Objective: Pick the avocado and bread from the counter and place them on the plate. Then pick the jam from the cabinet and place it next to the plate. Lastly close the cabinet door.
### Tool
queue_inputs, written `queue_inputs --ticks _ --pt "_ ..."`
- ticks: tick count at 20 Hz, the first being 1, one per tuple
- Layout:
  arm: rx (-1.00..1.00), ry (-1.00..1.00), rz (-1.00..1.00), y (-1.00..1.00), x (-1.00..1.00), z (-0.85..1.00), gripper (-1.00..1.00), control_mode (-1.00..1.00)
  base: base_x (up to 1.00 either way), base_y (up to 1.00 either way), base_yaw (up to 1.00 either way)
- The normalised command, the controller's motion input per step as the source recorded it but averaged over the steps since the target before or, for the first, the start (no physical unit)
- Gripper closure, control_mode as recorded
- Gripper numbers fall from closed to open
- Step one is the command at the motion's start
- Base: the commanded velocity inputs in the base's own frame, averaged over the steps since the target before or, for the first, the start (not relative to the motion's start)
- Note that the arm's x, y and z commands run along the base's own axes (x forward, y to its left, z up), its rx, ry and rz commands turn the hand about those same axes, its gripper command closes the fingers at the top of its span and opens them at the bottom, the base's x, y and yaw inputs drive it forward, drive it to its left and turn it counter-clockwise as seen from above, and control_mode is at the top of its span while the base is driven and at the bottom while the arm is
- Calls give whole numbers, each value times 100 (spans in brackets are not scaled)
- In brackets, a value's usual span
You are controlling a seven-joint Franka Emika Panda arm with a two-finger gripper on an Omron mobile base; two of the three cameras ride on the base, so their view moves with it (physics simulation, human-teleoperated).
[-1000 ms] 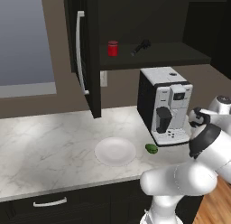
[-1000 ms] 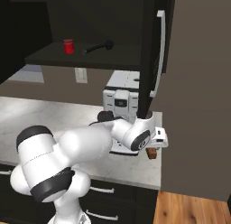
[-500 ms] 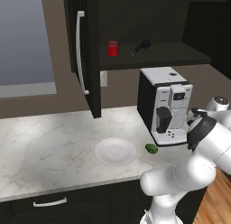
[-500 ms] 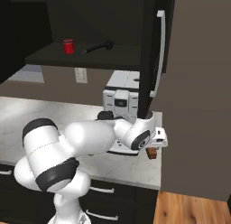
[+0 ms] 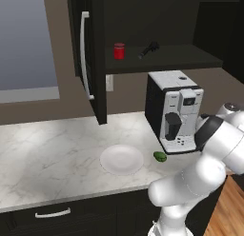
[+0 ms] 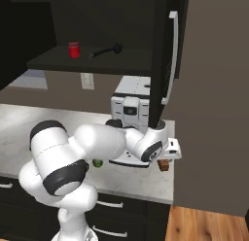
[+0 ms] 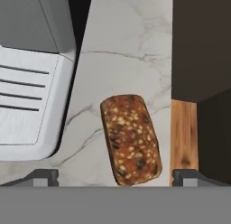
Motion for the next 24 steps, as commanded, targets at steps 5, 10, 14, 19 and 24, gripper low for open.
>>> queue_inputs --ticks 5,10,14,19,24 --pt "0 0 0 -1 9 -8 -100 -100 0 0 0" --pt "0 2 0 -3 15 -4 -100 -100 0 0 0" --pt "0 1 0 -5 14 -3 -100 -100 0 0 0" --pt "0 1 0 -7 12 -4 -100 -100 0 0 0" --pt "0 1 0 -8 6 -6 -100 -100 0 0 0"
